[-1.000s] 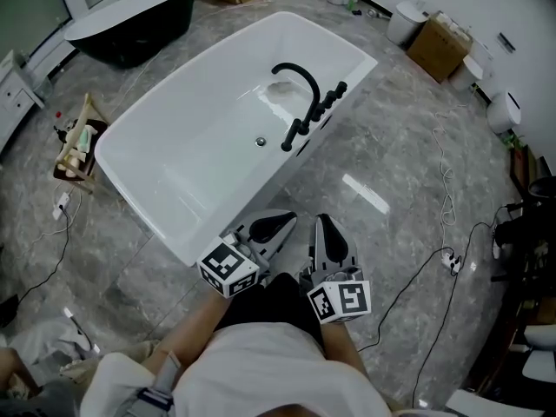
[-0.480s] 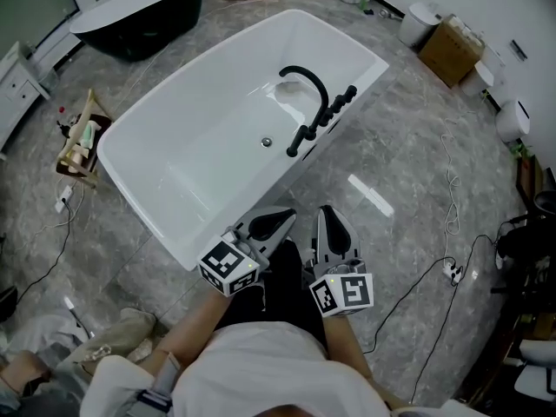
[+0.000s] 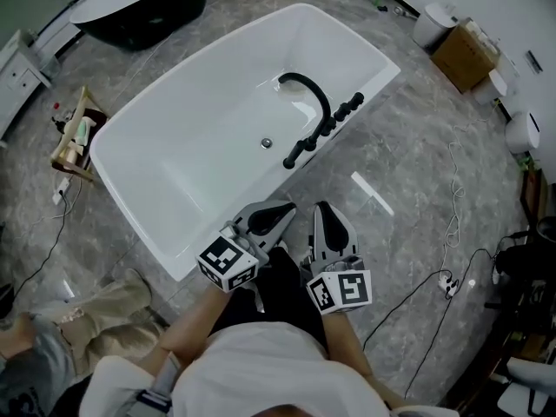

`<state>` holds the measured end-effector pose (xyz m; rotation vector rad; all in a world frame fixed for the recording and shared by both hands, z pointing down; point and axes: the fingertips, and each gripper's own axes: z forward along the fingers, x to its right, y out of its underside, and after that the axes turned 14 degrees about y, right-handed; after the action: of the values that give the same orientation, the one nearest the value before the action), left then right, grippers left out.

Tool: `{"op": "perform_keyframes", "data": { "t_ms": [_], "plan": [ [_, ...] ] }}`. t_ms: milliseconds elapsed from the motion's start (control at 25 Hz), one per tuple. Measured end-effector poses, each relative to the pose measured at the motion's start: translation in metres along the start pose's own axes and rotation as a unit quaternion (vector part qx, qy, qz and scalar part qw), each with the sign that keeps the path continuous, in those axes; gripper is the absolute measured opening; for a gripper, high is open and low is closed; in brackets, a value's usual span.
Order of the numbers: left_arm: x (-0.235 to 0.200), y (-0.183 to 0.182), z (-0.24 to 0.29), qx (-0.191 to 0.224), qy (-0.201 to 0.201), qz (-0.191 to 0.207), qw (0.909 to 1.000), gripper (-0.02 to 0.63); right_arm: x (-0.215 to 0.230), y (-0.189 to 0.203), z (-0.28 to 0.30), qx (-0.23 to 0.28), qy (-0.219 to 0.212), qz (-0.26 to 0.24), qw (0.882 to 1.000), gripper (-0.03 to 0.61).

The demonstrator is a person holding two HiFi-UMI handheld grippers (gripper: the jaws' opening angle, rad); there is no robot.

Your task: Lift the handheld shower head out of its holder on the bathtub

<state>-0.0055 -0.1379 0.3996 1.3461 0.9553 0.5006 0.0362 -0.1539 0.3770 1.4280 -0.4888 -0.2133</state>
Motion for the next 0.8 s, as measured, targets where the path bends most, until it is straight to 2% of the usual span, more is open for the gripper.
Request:
{"op": "perform_keyframes", "data": {
  "t_ms": [800],
  "plan": [
    [-0.093, 0.002, 0.055, -0.001, -0.037, -0.026, 0.999, 0.011, 0.043, 0.017, 0.107, -0.037, -0.028, 0.014, 0.999, 0.023]
  ]
}}
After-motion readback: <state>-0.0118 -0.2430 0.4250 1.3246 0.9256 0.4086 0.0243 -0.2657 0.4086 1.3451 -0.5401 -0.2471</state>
